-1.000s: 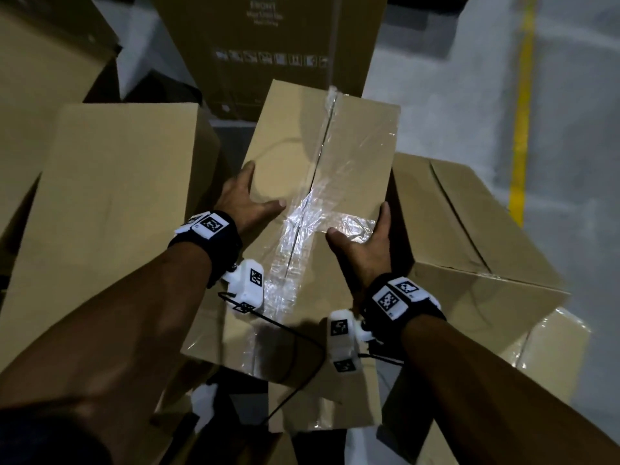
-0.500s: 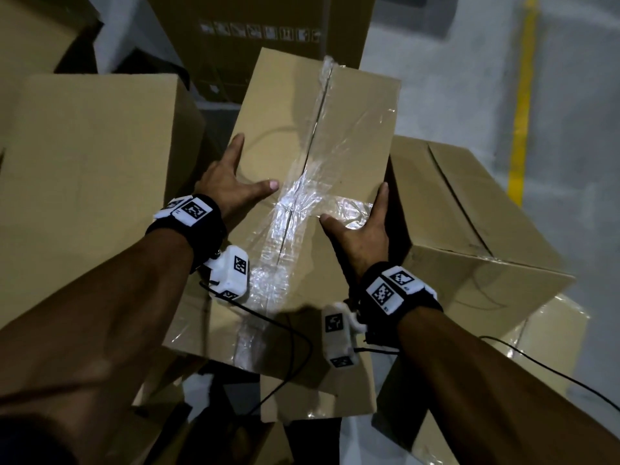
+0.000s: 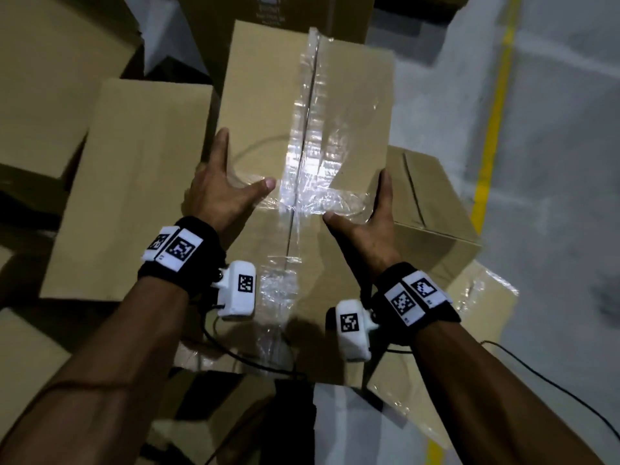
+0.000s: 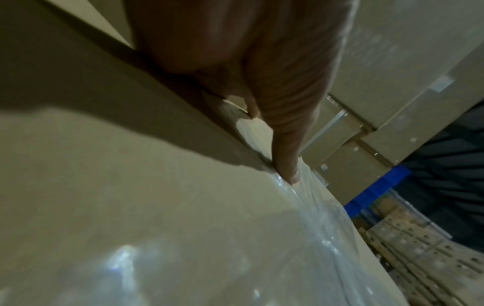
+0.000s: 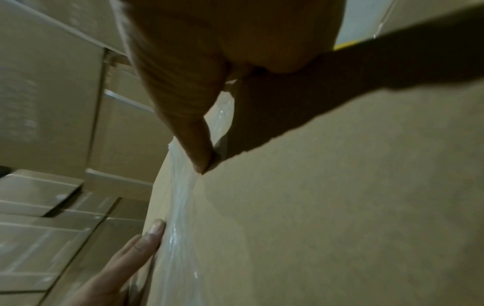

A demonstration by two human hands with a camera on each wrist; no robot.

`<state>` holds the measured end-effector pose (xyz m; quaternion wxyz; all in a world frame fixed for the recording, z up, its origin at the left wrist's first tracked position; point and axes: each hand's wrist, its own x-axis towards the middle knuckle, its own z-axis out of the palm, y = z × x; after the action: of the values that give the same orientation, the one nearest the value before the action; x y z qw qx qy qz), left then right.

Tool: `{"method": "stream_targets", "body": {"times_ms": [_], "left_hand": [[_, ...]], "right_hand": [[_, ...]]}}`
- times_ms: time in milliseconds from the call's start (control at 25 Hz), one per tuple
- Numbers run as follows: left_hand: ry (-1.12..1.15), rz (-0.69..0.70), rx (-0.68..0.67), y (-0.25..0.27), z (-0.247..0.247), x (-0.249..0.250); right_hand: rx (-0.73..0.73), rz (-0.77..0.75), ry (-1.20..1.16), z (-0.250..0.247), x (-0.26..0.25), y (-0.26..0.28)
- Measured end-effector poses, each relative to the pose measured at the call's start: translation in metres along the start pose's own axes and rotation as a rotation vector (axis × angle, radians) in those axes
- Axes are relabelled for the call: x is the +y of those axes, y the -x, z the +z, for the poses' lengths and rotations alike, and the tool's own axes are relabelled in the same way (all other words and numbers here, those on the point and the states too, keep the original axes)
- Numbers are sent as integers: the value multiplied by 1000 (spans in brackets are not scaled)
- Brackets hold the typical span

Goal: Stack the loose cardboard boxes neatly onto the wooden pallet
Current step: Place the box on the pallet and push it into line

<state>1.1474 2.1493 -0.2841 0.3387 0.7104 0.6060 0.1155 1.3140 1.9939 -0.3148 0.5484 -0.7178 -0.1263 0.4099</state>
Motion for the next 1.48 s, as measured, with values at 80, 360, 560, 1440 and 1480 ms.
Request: {"method": "stream_targets", "body": {"times_ms": [80,360,560,1440,1480], "left_hand": [[32,6,64,51,-27,17],[208,-43,254,252,-68,50],[318,-58,436,409,-52,55],[396,-627,1129,976,-100,-76],[395,-658,1141,1000,-100,-87]], "right_hand": [[-43,-14,-33,-16,-23,45],[-168,-146,-115,-101,-50,197],[-278,-399,185,-184,-37,289],[-1124,-596,502,-198,57,709],[-1152,-592,514,-195,67,731]]}}
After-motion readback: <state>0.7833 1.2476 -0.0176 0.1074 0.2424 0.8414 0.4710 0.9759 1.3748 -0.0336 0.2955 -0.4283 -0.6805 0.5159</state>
